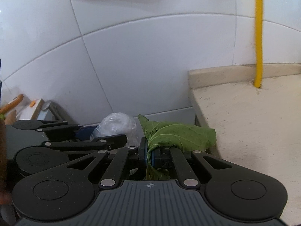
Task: Collect trash
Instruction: 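Carry plastic bag in left tool while right tool carries lettuce leaf to bin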
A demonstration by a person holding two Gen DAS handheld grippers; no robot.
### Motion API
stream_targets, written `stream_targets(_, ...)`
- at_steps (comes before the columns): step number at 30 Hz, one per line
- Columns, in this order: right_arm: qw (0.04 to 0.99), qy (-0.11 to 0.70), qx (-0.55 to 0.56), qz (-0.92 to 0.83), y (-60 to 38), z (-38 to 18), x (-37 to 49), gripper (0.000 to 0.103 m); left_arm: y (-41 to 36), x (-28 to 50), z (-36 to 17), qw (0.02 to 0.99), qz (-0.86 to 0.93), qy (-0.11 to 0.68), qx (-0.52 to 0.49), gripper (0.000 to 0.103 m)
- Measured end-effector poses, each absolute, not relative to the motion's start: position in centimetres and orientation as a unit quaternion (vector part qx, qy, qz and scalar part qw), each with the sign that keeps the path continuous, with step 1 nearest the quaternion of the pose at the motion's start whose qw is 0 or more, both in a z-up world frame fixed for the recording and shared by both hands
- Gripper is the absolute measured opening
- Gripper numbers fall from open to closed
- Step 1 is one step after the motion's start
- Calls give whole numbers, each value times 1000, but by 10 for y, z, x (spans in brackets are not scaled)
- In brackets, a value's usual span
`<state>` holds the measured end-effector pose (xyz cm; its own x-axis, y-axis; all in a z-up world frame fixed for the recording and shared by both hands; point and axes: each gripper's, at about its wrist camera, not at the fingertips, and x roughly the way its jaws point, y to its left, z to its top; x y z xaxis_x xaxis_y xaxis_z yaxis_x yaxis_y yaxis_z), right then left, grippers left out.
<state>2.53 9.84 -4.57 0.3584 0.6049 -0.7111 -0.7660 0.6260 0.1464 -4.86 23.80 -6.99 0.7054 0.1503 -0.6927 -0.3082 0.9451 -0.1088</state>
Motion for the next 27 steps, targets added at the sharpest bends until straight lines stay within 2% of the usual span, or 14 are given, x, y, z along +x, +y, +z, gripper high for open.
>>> stream_targets(27, 794, 431, -134, 407, 142, -92, 49, 9, 268, -29, -109, 888, 152, 417, -120, 25)
